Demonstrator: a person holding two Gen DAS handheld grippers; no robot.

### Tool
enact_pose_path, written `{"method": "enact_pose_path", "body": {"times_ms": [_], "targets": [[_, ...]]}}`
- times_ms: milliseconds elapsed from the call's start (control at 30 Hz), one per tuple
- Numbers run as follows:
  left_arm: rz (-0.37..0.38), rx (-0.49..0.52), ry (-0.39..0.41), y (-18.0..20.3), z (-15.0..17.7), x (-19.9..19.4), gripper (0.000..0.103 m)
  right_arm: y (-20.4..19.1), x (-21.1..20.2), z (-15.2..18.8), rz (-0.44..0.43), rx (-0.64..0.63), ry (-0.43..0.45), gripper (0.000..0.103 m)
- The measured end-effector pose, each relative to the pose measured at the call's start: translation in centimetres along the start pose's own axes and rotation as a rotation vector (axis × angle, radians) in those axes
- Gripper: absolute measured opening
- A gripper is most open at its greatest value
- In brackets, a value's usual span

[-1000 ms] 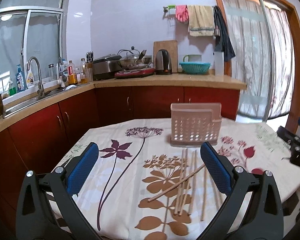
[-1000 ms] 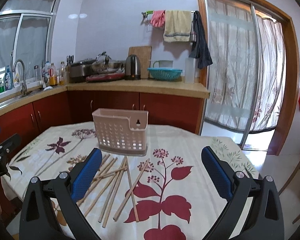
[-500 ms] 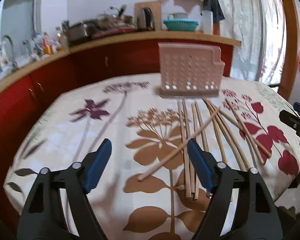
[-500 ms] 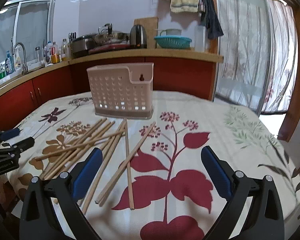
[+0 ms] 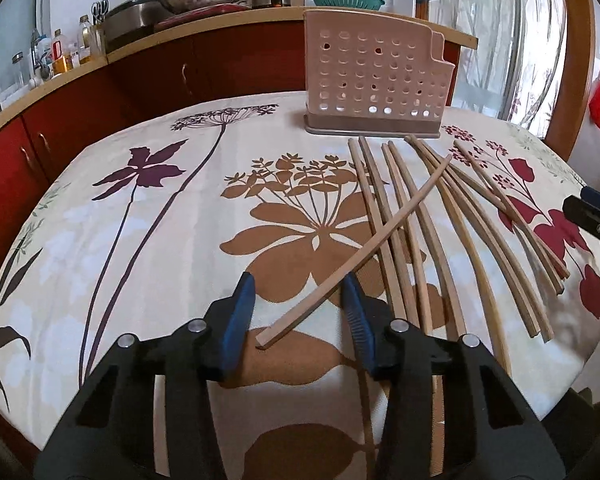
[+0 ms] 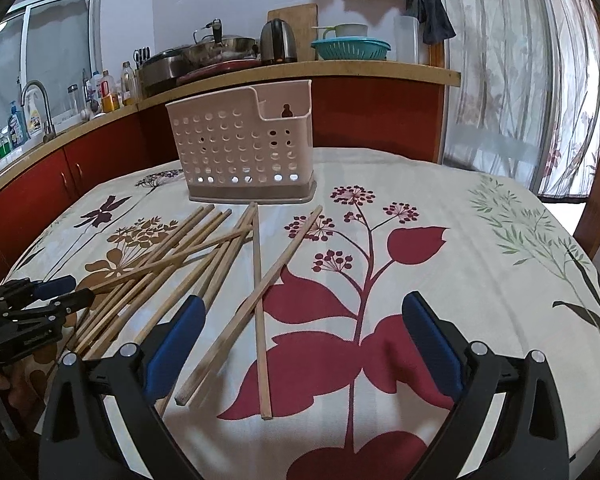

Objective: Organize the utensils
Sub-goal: 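Lower the left tool onto a wooden chopstick and close it while the right tool grasps another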

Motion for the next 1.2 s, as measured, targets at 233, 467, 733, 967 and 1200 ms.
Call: {"method": "enact_pose_path", "body": {"times_ms": [233, 467, 733, 967, 1200], "targets": [[-0.04, 0.015, 0.018, -0.1, 0.4, -0.7, 0.027, 0.4, 0.7, 0.5, 0.002, 0.017, -0.016, 0.096], [0.008, 0.025, 0.002, 0.8, 1.2, -1.3, 0.016, 0.6, 0.9, 0.8, -0.001, 0.028, -0.03, 0.096], [0.009, 0.011, 0.01, 1.3, 1.5, -1.2, 0.017, 0.5, 0.8, 0.9, -0.008, 0.03, -0.03, 0.096], [-0.037, -0.004, 0.046, 1.3, 1.6, -1.4, 0.019, 0.5, 0.6, 1.1, -0.011, 0.03, -0.018, 0.096], [-0.04, -0.004, 0.056, 1.5, 1.7, -1.5, 0.011, -0.2, 0.2, 1.6, -0.057, 0.019, -0.023, 0.057]]}}
Point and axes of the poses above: each gripper's, at about its wrist camera, not at the fingertips, and x roughly the way its jaws point, y to its right, z to its underside, the point moved 9 cm from there along x, roughly the way its jaws point, and after that the axes turned 1 degree about -x, right-handed, at the moved point
